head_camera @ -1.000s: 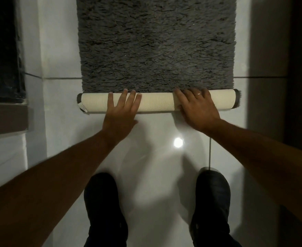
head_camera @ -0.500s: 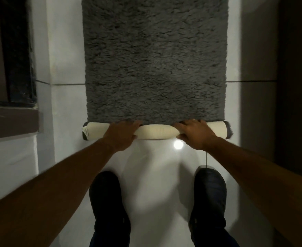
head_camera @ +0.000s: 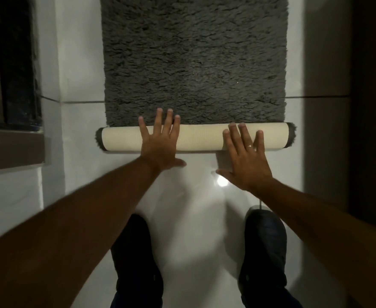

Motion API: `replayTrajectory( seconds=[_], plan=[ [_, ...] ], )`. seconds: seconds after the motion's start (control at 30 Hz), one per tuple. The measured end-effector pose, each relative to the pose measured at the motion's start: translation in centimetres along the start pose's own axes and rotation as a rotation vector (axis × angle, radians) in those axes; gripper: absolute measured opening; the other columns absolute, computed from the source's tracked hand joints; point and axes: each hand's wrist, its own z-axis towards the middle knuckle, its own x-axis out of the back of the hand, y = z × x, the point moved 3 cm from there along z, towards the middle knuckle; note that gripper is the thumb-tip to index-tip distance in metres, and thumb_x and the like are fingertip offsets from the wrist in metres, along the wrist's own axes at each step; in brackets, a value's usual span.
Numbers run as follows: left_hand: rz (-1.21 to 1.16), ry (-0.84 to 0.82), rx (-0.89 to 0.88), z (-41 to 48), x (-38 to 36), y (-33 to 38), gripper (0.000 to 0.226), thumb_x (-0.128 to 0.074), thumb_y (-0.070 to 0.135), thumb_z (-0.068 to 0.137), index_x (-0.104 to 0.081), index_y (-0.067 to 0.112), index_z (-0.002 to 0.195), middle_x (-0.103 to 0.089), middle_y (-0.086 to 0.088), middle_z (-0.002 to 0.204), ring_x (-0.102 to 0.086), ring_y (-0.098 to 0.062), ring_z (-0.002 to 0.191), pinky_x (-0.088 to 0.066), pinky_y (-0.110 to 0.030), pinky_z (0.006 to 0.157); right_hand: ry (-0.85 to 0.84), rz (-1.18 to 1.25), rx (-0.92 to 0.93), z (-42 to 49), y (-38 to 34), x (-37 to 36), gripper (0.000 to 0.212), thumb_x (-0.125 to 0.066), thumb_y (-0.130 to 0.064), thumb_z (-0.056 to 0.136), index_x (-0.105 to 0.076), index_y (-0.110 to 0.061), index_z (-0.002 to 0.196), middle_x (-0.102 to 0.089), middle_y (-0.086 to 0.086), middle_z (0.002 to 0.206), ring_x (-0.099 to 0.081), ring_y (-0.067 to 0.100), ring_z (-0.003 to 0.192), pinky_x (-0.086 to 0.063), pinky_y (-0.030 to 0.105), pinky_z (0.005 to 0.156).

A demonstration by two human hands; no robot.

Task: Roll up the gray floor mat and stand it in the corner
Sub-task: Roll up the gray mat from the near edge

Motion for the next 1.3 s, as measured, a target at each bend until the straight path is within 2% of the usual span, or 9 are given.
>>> replayTrajectory(
  seconds=[0.13, 0.33, 0.53, 0.7, 0.83, 1.03, 1.1, 1.2, 1.3],
  plan=[
    [-0.05, 0.275, -0.026, -1.0, 0.9, 0.3, 0.122, -0.071, 0.059, 0.071, 0.001, 0.011, 0.156, -0.002, -0.017, 0.165, 0.003, -0.04, 0.15, -0.004, -0.074, 0.111, -0.029, 0.027, -0.059, 5.2, 1.3, 1.9, 0.122, -0.052, -0.081, 0.077, 0.003, -0.007, 0.157, 0.005, 0.017, 0.167, 0.011, 0.035, 0.152, -0.001, 0.066, 0.118],
    [-0.036, 0.173, -0.026, 0.9, 1.2, -0.5, 0.127, -0.075, 0.058, 0.072, 0.013, 0.017, 0.154, 0.003, -0.013, 0.166, 0.006, -0.04, 0.15, -0.006, -0.073, 0.112, 0.124, -0.018, -0.058, 5.0, 1.6, 2.9, 0.111, -0.069, -0.059, 0.08, -0.007, -0.008, 0.157, -0.011, 0.02, 0.165, -0.003, 0.04, 0.152, -0.003, 0.068, 0.117],
    [0.079, 0.153, -0.021, 4.0, 4.0, -2.1, 0.087, -0.067, 0.018, 0.088, -0.011, 0.022, 0.154, -0.039, -0.013, 0.149, -0.039, -0.038, 0.129, -0.03, -0.067, 0.105, 0.108, -0.097, -0.079, 8.5, 2.7, 5.7, 0.068, -0.065, -0.037, 0.091, -0.034, -0.011, 0.146, -0.05, 0.022, 0.14, -0.042, 0.042, 0.131, -0.024, 0.068, 0.112],
    [0.048, 0.111, -0.09, -0.4, 2.3, -0.7, 0.072, -0.062, 0.024, 0.088, -0.027, 0.023, 0.15, -0.053, -0.011, 0.135, -0.05, -0.036, 0.115, -0.039, -0.058, 0.095, -0.007, -0.038, -0.003, 4.1, 2.1, 4.6, 0.062, -0.067, -0.037, 0.089, -0.041, -0.015, 0.14, -0.056, 0.016, 0.135, -0.049, 0.037, 0.125, -0.032, 0.06, 0.108],
    [-0.057, -0.085, -0.112, -4.9, -0.6, 1.2, 0.075, -0.06, 0.033, 0.091, -0.018, 0.029, 0.153, -0.044, -0.006, 0.145, -0.043, -0.034, 0.125, -0.034, -0.056, 0.1, -0.111, 0.027, 0.034, -0.3, 1.2, 2.2, 0.064, -0.066, -0.044, 0.088, -0.041, -0.018, 0.141, -0.056, 0.011, 0.137, -0.051, 0.032, 0.125, -0.032, 0.06, 0.108],
    [-0.215, -0.269, -0.16, -4.7, -1.0, 1.1, 0.082, -0.067, 0.033, 0.089, -0.017, 0.028, 0.153, -0.032, -0.007, 0.155, -0.032, -0.034, 0.137, -0.03, -0.061, 0.108, -0.02, 0.027, -0.006, -5.5, -0.2, -0.3, 0.104, -0.068, -0.053, 0.079, -0.017, -0.006, 0.156, -0.021, 0.022, 0.162, -0.013, 0.04, 0.151, -0.011, 0.069, 0.115],
    [-0.199, -0.109, -0.147, -4.9, -0.1, 0.9, 0.086, -0.069, 0.03, 0.084, -0.018, 0.027, 0.154, -0.029, -0.007, 0.158, -0.028, -0.033, 0.141, -0.027, -0.062, 0.109, -0.035, 0.014, 0.0, -4.6, -0.1, -0.3, 0.115, -0.063, -0.069, 0.077, -0.01, -0.005, 0.157, -0.01, 0.022, 0.165, -0.002, 0.04, 0.152, -0.006, 0.069, 0.116],
    [-0.211, 0.307, -0.122, -8.1, -1.0, 0.7, 0.078, -0.057, 0.027, 0.088, -0.02, 0.019, 0.156, -0.022, -0.013, 0.163, -0.015, -0.036, 0.149, -0.017, -0.066, 0.113, -0.074, 0.001, -0.034, 0.2, 1.2, 1.0, 0.135, -0.034, -0.098, 0.066, 0.003, -0.006, 0.157, 0.007, 0.019, 0.165, 0.013, 0.037, 0.151, 0.002, 0.069, 0.116],
    [-0.137, 0.239, -0.161, -9.8, -3.0, 0.5, 0.102, -0.065, 0.053, 0.08, -0.011, 0.016, 0.157, -0.009, -0.017, 0.165, -0.001, -0.04, 0.15, -0.008, -0.071, 0.113, -0.013, 0.022, -0.031, 4.1, 2.0, 3.3, 0.142, -0.02, -0.105, 0.058, 0.003, -0.006, 0.157, 0.007, 0.017, 0.166, 0.014, 0.034, 0.152, 0.005, 0.068, 0.116]
  ],
)
